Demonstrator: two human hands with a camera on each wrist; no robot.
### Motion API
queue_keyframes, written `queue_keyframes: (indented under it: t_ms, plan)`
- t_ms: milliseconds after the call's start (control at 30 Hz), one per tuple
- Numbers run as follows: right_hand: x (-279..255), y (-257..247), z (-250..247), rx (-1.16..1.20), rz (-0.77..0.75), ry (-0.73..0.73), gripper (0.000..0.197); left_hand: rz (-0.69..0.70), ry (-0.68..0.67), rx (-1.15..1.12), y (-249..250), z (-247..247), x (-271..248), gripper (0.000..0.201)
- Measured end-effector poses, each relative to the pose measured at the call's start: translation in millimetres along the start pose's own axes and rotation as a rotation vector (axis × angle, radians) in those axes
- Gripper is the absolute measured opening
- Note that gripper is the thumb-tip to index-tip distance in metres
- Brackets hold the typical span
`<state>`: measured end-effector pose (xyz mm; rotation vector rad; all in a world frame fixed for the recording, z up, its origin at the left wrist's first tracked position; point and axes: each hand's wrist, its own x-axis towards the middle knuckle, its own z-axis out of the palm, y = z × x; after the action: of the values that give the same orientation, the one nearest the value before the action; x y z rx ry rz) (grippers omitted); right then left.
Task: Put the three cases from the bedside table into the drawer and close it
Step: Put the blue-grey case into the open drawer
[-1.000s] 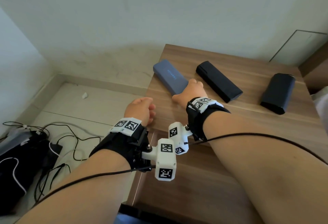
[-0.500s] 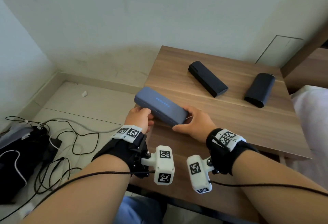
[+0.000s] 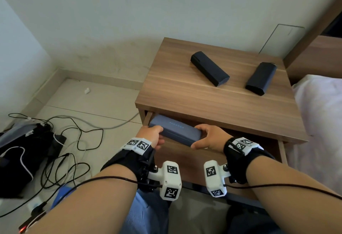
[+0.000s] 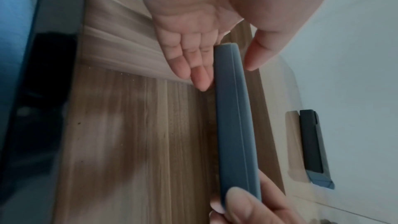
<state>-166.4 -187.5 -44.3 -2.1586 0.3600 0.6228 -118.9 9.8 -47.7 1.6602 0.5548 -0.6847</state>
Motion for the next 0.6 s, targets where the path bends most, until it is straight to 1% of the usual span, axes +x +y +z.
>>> queue_keyframes:
  t_ms: [33, 133, 200, 333, 467, 533, 600]
  plan:
    - [2, 4, 2, -0.004, 0.017, 0.008, 0.072, 0.005, 0.003, -0.002, -2, 2, 2, 0.038]
    - [12, 13, 7, -0.017, 0.074, 0.052, 0.076, 0.017, 0.015, -0.017, -5, 8, 6, 0.059]
    - [20, 19, 11, -0.048, 0.121, 0.074, 0.082, 0.008, 0.006, -0.022, -5, 11, 10, 0.064]
    - [39, 36, 18, -0.084, 0.22, 0.104, 0.088, -0.035, -0.013, -0.03, -5, 18, 25, 0.065]
    - [58, 48, 21, -0.089, 0.263, 0.161, 0.09, -0.067, -0.02, -0.021, -9, 24, 46, 0.063]
    - [65, 51, 22, -0.071, 0.276, 0.193, 0.088, -0.086, -0.035, 0.0, -11, 27, 53, 0.063]
    - [72, 52, 21, -0.063, 0.314, 0.19, 0.078, -0.104, -0.042, 0.021, -13, 32, 59, 0.062]
